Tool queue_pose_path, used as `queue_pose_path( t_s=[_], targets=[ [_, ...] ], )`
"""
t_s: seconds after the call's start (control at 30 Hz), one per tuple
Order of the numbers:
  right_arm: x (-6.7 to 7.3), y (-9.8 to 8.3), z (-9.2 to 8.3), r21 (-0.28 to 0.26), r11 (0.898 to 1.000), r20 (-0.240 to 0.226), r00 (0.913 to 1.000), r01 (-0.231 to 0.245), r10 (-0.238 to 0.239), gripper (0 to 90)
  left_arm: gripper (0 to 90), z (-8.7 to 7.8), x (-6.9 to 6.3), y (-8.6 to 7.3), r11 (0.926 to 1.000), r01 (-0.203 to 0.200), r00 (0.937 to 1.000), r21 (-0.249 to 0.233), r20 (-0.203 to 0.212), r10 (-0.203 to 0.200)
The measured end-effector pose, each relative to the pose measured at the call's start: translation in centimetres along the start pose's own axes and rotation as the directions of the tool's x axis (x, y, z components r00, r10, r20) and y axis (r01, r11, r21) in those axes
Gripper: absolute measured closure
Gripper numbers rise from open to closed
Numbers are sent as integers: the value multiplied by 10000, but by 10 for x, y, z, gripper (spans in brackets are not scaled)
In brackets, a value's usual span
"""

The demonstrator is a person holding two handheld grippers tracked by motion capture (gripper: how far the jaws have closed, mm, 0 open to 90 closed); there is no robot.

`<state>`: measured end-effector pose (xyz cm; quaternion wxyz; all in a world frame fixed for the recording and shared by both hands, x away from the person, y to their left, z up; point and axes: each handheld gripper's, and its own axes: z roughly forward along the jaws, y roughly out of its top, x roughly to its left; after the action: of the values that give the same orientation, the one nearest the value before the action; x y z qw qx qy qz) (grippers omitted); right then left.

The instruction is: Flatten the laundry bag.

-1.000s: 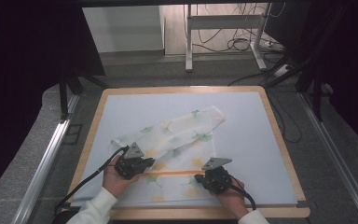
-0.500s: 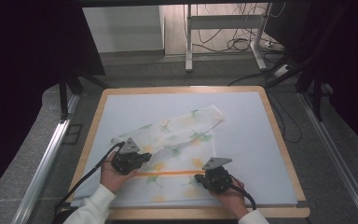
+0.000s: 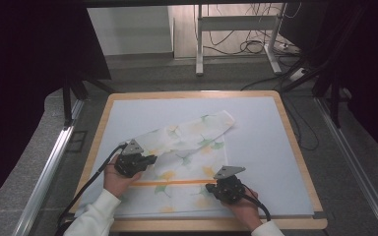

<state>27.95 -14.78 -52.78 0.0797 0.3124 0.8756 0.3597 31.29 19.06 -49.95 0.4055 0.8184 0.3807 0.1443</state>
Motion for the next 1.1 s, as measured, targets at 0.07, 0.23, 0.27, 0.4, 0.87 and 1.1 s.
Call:
queue_pose_path(
  t_s=[0.07,0.23,0.27,0.4,0.87,1.1],
  targets=[
    [0,0,0,-1,10000,-11,10000,-19,19,889,895,0,1,0,10000,8,10000,-21,-21,-8],
    [0,0,0,-2,10000,-7,10000,-28,28,889,896,1,8,3,9998,158,9998,-97,-97,-158],
    [0,0,0,-1,10000,-8,10000,-32,32,889,898,1,9,3,9998,177,9998,-79,-133,-178],
    [-1,0,0,-7,10000,-12,10000,14,-14,889,899,2,12,3,9998,214,9995,-22,-217,-215],
    [-1,0,0,3,10000,-6,10000,72,-72,889,899,6,31,8,9971,756,9970,35,-156,-755],
    [0,0,0,9,10000,1,10000,87,-87,889,899,10,42,10,9940,1092,9940,-17,-105,-1092]
  ],
)
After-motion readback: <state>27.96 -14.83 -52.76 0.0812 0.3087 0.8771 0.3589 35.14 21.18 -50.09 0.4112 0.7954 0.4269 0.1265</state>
